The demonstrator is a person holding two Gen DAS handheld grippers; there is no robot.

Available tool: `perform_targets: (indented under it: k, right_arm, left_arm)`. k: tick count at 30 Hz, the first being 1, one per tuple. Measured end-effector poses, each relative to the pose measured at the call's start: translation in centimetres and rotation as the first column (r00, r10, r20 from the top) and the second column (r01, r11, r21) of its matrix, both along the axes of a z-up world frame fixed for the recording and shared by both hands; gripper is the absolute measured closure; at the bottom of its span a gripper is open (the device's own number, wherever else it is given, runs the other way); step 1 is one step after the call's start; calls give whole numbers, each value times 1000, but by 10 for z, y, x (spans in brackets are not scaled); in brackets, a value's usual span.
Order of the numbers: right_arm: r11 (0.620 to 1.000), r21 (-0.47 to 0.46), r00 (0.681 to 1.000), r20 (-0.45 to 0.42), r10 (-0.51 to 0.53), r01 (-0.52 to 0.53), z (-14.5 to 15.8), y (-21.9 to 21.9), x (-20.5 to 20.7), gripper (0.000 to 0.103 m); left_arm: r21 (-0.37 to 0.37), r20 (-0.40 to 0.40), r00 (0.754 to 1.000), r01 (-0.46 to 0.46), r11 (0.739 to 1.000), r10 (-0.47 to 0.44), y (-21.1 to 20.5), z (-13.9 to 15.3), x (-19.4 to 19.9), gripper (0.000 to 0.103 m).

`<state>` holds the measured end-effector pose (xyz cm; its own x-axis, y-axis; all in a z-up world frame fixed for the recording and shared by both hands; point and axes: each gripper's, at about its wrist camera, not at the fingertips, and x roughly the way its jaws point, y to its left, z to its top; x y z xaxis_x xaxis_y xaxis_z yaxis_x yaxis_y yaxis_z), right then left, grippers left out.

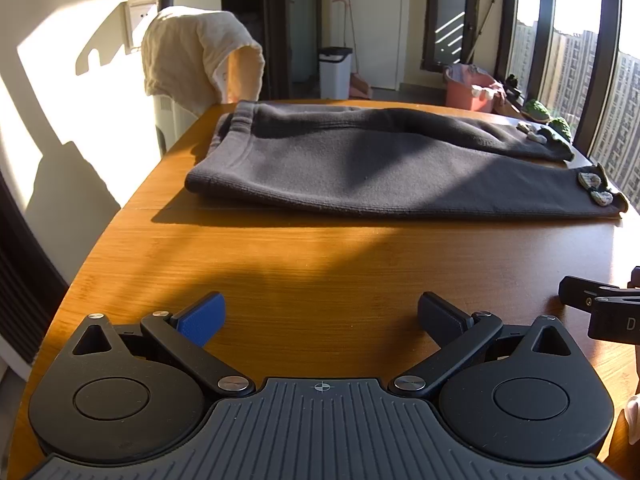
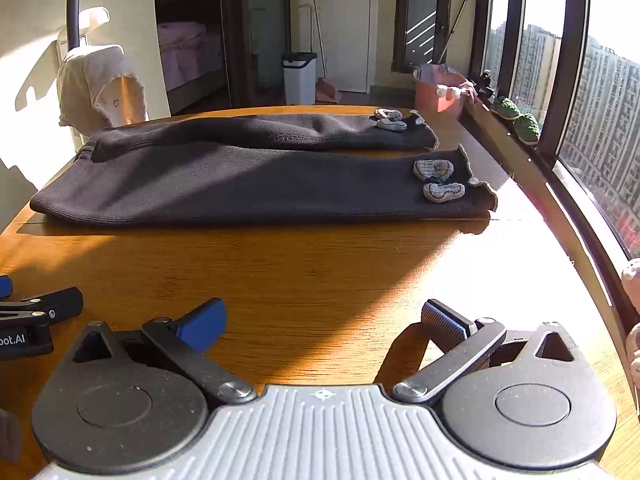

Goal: Fold clothes

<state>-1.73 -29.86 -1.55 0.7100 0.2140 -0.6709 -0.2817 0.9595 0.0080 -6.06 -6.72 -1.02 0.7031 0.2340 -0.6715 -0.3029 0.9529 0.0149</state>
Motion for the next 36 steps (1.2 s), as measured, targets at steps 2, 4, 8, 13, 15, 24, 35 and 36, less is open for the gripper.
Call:
perform_targets:
  k: [2,4,8,13,15,24,35,36]
  right_arm:
    - [1000,1,1000,0,-2,2,0,0,0,0]
    - [1000,2,1000,1,-5,5,-1,1,-1,0]
    - [1000,3,1000,1,-9,9,-1,1,-2,0]
    - [1000,4,1000,1,-10,10,-2,1,-2,0]
    - [1000,4,1000,1,-10,10,-2,1,-2,0]
    - [1000,5,1000,1,-12,12,-2,3,-2,0]
    - [1000,5,1000,1,-12,12,-3,3,-2,0]
    - [1000,5,1000,1,-12,12,-3,3,-2,0]
  left_arm:
    - [0,0,1000,0,1000,0,0,0,0,0]
    - [0,0,1000,-1,1000,1,0,0,0,0]
    - [-1,1,1000,-1,1000,1,0,0,0,0]
    - [-1,1,1000,-1,1000,1,0,0,-1,0]
    - [-1,1,1000,-1,1000,1,0,0,-1,0]
    - [-2,2,1000,-1,1000,1,-1,0,-1,0]
    - [-3,3,1000,-1,1000,1,-1,0,-1,0]
    - [-3,3,1000,-1,1000,1,-1,0,-1,0]
